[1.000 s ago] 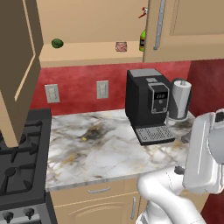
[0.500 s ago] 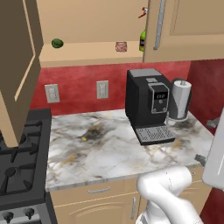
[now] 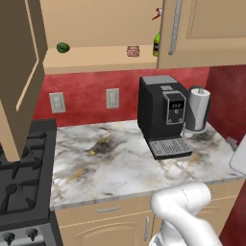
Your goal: Pick the bar soap and spray from the cabinet and place them on the counter.
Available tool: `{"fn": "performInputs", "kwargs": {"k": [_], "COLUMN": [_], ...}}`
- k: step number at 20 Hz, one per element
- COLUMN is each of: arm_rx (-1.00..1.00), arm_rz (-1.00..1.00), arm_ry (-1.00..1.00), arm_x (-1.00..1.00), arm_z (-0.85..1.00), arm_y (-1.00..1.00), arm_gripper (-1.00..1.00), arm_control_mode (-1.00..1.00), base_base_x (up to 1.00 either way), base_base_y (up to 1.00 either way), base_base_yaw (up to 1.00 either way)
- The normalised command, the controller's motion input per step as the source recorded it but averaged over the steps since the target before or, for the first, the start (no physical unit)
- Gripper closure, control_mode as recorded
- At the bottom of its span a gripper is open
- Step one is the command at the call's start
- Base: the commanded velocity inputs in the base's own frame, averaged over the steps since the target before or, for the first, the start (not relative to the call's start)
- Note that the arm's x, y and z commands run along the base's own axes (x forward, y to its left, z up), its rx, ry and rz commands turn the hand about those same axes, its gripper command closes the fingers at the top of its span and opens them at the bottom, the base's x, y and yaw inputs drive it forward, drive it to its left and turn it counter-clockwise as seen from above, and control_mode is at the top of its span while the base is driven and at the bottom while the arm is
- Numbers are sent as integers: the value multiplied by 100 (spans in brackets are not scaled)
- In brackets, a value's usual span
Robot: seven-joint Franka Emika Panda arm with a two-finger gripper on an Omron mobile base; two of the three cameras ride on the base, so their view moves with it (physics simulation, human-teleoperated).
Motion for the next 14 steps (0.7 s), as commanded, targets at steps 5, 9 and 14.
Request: {"fn": "performInputs", "kwargs": {"k": [5, 9, 14], "arm_rx": [11, 13, 15], "arm_rz": [0, 0, 1], "arm_ry": [-17, -15, -15], "arm_x": [55, 59, 61], "arm_z": [35, 27, 27], "arm_y": [-10, -1, 0], "arm_gripper": [-100, -100, -100], "arm_control_mode": [-100, -100, -100], "base_base_x": [0, 0, 0], "base_base_y": [0, 0, 0], "base_base_yaw": [0, 0, 0]}}
